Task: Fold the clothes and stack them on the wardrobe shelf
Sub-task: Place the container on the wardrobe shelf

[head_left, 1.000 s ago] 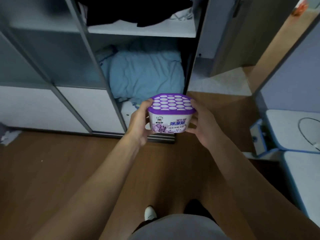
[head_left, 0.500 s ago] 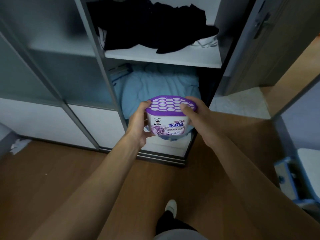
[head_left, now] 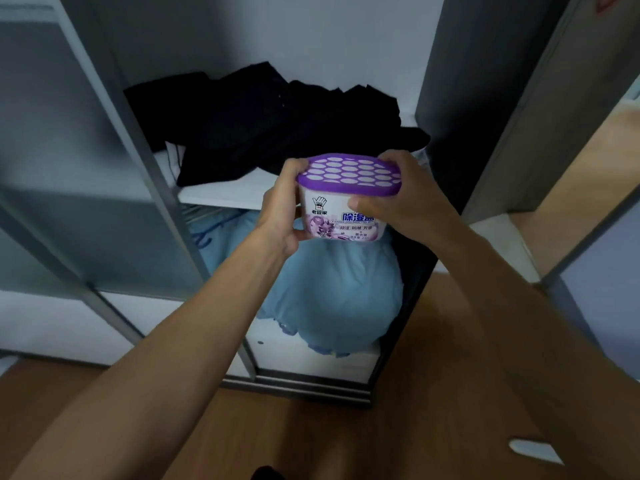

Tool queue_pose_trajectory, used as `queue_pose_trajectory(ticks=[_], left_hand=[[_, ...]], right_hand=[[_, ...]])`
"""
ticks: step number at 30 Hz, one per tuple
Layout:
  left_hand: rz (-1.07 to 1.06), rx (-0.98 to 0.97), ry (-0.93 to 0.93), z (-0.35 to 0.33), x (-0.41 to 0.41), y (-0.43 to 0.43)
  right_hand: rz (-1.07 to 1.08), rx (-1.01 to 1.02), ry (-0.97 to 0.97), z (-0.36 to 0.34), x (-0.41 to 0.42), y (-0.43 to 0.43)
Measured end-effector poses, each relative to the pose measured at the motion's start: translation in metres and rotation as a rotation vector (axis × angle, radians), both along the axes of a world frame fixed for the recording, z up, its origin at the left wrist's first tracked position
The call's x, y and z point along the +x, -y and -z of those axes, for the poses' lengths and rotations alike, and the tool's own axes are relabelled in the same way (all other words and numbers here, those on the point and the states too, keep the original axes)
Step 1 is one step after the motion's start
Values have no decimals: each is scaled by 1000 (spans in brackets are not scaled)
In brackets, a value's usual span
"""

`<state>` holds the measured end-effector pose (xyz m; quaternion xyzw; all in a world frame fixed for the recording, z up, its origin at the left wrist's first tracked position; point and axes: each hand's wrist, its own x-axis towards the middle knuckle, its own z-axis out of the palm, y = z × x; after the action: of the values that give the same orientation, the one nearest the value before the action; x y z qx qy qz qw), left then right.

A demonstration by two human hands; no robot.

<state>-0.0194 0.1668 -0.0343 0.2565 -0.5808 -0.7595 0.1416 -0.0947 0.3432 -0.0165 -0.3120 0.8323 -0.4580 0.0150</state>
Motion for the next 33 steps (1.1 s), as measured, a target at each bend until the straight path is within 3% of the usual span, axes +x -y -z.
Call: queue_pose_trajectory(ticks=[6, 20, 27, 33], left_hand=[[114, 20, -65, -24, -79, 46], [450, 52, -114, -99, -289, 115], [486, 42, -111, -114, -378, 112], [390, -106, -171, -116, -464, 108]], right_hand=[[143, 194, -205, -32, -61, 42], [465, 471, -293, -101, -215, 117], [524, 623, -361, -122, -289, 124], [619, 568, -347, -123, -359, 130]])
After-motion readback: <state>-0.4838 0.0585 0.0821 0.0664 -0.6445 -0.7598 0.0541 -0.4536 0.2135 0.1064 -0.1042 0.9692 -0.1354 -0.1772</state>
